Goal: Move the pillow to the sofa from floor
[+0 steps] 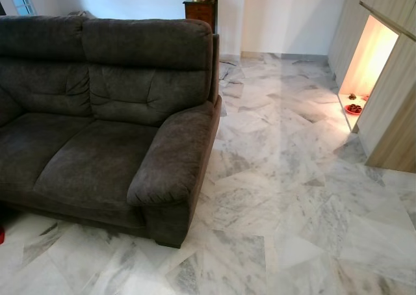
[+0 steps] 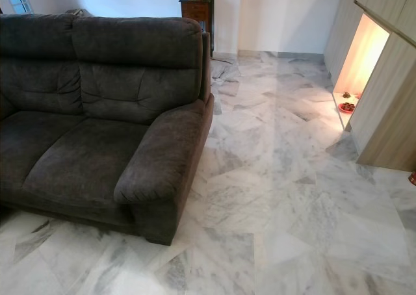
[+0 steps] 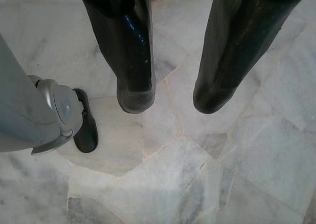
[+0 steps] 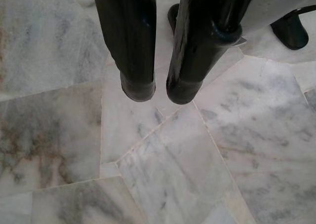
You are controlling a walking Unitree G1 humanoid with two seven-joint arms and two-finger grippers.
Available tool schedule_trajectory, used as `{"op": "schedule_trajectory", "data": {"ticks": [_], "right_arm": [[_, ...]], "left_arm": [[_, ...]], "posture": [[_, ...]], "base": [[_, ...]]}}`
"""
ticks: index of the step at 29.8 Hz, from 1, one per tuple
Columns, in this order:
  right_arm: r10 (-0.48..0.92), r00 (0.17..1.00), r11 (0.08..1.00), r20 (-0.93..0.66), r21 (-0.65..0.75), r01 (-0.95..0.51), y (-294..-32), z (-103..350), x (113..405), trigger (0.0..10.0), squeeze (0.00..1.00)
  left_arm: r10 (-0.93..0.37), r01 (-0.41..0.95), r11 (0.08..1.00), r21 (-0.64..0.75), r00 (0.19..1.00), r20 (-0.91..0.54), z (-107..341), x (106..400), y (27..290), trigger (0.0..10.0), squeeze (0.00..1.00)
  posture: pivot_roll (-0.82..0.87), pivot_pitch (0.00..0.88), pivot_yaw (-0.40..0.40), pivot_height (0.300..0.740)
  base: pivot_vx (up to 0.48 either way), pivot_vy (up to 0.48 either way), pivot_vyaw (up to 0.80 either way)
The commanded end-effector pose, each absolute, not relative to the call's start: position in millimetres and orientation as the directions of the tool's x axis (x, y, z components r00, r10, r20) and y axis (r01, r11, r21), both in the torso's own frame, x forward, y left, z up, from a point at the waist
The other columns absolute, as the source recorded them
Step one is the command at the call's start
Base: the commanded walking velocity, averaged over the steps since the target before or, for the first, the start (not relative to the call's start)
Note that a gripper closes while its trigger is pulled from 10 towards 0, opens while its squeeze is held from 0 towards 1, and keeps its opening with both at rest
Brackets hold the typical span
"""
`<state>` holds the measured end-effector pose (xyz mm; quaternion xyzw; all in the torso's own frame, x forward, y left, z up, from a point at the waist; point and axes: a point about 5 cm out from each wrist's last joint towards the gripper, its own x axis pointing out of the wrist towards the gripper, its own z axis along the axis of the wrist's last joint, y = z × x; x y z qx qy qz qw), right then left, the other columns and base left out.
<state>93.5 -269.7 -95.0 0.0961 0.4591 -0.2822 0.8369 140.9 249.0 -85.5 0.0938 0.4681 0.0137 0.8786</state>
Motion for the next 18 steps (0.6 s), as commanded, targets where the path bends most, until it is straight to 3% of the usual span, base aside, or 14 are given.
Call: {"op": "schedule_trajectory", "data": {"ticks": [1,18], "right_arm": [[-0.383,0.412,0.816,-0.827,-0.093,0.571,-269.3,-95.5,92.6,10.0,0.00],[-0.389,0.390,0.799,-0.834,-0.095,0.594,-269.1,-96.4,90.7,10.0,0.00]], "left_arm": [[0.116,0.069,0.981,0.182,0.544,-0.831,-86.7,138.4,250.0,10.0,0.00],[0.112,0.069,0.982,0.178,0.546,-0.830,-85.8,142.9,248.4,10.0,0.00]], "posture": [[0.00,0.000,0.053,0.740],[0.01,0.000,0.066,0.740]], "base": [[0.000,0.360,0.00],[0.000,0.480,0.00]]}}
